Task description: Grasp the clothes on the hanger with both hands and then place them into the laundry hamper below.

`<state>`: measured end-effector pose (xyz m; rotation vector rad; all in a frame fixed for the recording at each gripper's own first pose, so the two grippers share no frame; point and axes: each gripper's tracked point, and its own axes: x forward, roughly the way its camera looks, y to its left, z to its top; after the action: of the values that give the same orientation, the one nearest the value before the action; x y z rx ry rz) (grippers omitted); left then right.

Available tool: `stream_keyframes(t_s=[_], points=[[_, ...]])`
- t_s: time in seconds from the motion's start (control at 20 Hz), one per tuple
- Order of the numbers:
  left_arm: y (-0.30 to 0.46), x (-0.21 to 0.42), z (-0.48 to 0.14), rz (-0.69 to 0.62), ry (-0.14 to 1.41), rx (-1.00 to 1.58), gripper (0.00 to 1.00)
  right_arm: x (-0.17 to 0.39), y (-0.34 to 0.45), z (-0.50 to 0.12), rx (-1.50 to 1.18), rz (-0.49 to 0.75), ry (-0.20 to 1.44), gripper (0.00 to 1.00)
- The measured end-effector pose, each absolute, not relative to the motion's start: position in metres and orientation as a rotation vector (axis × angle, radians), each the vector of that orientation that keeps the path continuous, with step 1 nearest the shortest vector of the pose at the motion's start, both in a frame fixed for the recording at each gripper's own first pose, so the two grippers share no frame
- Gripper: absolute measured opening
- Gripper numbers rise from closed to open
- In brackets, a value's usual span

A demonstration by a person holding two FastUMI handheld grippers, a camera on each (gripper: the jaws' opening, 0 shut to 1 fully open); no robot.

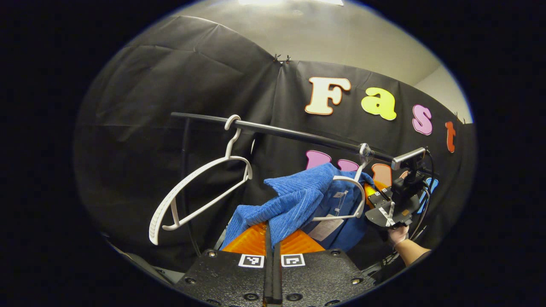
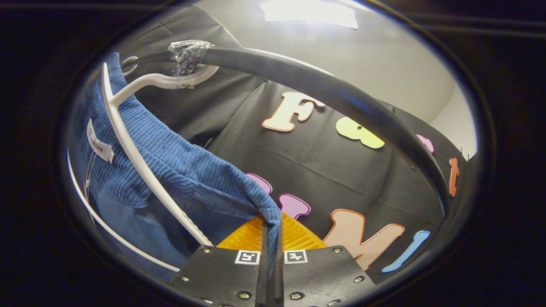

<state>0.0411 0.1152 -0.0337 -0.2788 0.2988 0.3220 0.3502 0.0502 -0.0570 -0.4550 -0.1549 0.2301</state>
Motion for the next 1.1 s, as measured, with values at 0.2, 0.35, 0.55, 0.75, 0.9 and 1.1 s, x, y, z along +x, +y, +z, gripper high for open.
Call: stream_keyframes(t_s=[0.2, 0.35, 0.55, 0.75, 0.9, 1.1], points=[[0.091, 0.036, -0.033, 0.247, 0.339, -0.317, 0.02, 0.347, 0.047, -0.058, -0.452, 0.223, -0.162, 0.06], [0.084, 0.035, -0.021, 0.215, 0.356, -0.337, 0.02, 0.348, 0.046, -0.057, -0.449, 0.225, -0.16, 0.06], [0.086, 0.034, 0.0, 0.191, 0.324, -0.368, 0.02, 0.347, 0.044, -0.059, -0.447, 0.233, -0.156, 0.06], [0.117, 0.041, 0.003, 0.241, 0.298, -0.316, 0.02, 0.35, 0.044, -0.067, -0.413, 0.266, -0.125, 0.06], [0.127, 0.05, 0.001, 0.241, 0.291, -0.288, 0.03, 0.352, 0.039, -0.074, -0.39, 0.286, -0.096, 0.06], [0.138, 0.068, 0.019, 0.21, 0.249, -0.291, 0.02, 0.349, 0.033, -0.083, -0.399, 0.296, -0.075, 0.06]])
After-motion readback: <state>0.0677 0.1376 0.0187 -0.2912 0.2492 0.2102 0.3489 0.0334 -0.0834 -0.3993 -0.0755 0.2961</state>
